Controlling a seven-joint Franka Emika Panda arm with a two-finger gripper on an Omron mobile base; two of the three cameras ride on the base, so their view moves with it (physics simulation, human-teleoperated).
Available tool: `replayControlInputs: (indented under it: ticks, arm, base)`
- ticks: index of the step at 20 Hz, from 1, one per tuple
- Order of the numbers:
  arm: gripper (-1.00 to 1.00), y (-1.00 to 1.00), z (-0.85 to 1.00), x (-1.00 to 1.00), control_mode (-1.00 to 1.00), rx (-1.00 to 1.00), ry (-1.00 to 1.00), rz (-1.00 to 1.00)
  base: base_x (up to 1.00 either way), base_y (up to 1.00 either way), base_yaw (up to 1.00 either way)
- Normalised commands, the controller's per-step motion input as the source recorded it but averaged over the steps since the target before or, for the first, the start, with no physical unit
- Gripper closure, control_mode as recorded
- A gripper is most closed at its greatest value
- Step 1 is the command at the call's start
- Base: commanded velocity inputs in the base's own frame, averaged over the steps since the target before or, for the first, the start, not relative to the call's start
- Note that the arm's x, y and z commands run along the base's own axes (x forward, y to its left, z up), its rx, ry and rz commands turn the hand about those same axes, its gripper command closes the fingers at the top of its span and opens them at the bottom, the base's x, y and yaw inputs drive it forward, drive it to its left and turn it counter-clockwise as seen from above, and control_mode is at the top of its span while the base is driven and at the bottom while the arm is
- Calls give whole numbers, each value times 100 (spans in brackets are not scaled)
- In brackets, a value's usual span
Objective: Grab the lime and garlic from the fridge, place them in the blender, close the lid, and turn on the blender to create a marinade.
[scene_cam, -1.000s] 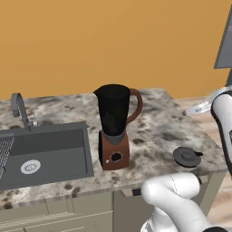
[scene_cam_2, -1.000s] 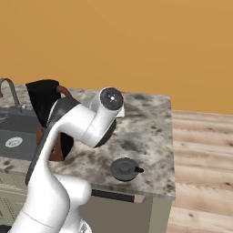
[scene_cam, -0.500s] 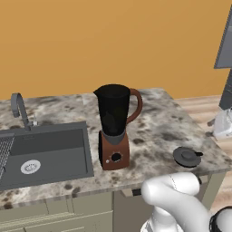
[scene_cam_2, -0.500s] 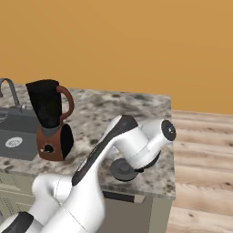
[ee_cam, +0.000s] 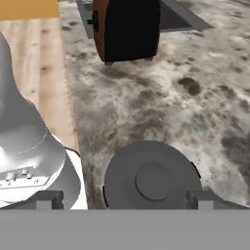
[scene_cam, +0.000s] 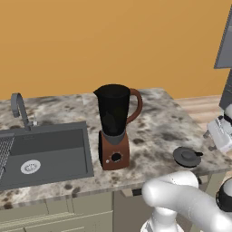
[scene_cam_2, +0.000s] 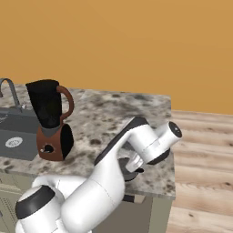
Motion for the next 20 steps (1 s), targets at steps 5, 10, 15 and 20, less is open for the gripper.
replayControlInputs:
  ticks: [5, 10, 15, 20]
  arm:
    - [-100, -15, -63, 12, -100, -13, 0, 23]
    - [-100, 0, -52, 0, -100, -8, 0, 8]
    - [-100, -16, -17, 6, -100, -2, 0, 0]
    - [-100, -5, 0, 4, -100, -1, -1, 0]
  base:
    - [0, 0, 0]
    - [0, 0, 0]
    - [0, 0, 0]
    - [0, 0, 0]
